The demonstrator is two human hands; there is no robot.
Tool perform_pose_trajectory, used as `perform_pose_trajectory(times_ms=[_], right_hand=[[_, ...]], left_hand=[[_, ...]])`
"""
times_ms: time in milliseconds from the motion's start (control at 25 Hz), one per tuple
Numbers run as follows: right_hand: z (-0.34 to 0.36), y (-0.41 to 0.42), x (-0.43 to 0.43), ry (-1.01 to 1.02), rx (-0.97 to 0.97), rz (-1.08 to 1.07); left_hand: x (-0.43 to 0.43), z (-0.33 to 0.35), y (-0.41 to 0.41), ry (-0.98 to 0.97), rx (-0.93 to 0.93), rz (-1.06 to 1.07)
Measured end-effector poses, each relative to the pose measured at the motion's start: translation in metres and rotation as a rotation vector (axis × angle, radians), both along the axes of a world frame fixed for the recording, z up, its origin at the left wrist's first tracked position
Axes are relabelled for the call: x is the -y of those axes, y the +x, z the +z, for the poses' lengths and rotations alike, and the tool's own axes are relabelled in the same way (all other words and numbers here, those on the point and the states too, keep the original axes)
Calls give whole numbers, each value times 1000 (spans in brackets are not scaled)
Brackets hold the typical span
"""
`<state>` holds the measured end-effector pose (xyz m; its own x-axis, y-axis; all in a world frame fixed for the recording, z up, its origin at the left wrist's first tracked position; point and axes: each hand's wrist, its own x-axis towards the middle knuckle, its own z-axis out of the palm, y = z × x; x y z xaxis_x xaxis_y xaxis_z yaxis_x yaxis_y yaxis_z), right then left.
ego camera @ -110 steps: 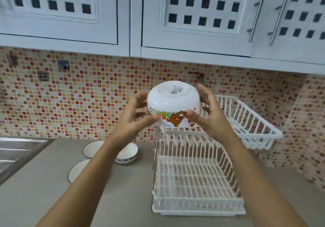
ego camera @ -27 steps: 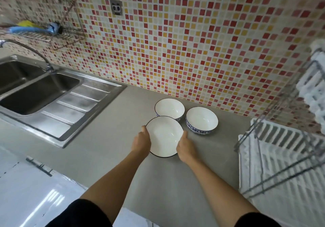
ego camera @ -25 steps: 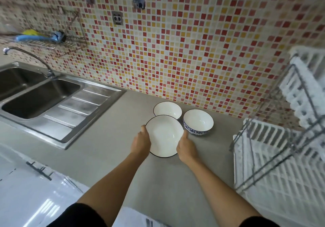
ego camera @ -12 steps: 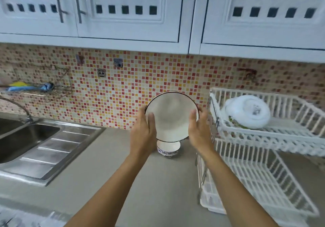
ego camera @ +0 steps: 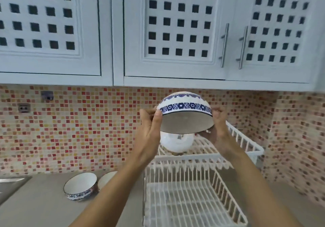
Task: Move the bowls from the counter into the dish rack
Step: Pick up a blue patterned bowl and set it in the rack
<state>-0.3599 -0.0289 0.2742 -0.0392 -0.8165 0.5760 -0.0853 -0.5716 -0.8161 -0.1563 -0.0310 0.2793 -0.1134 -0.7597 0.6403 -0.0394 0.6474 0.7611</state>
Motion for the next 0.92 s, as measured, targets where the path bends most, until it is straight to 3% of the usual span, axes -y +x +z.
perform_pose_trajectory(times_ms=[160, 400, 560, 920], right_hand=[[14, -95, 0, -14, -118, 45], [26, -196, 14, 2, -564, -34], [21, -234, 54, 57, -920, -89], [-20, -235, 133, 201, -1398, -56]], left_hand=[[23, 15, -74, 68, 119, -127], [75, 21, -154, 78, 440, -246], [104, 21, -181, 97, 707, -177], [138, -20, -224, 229, 1235, 66]])
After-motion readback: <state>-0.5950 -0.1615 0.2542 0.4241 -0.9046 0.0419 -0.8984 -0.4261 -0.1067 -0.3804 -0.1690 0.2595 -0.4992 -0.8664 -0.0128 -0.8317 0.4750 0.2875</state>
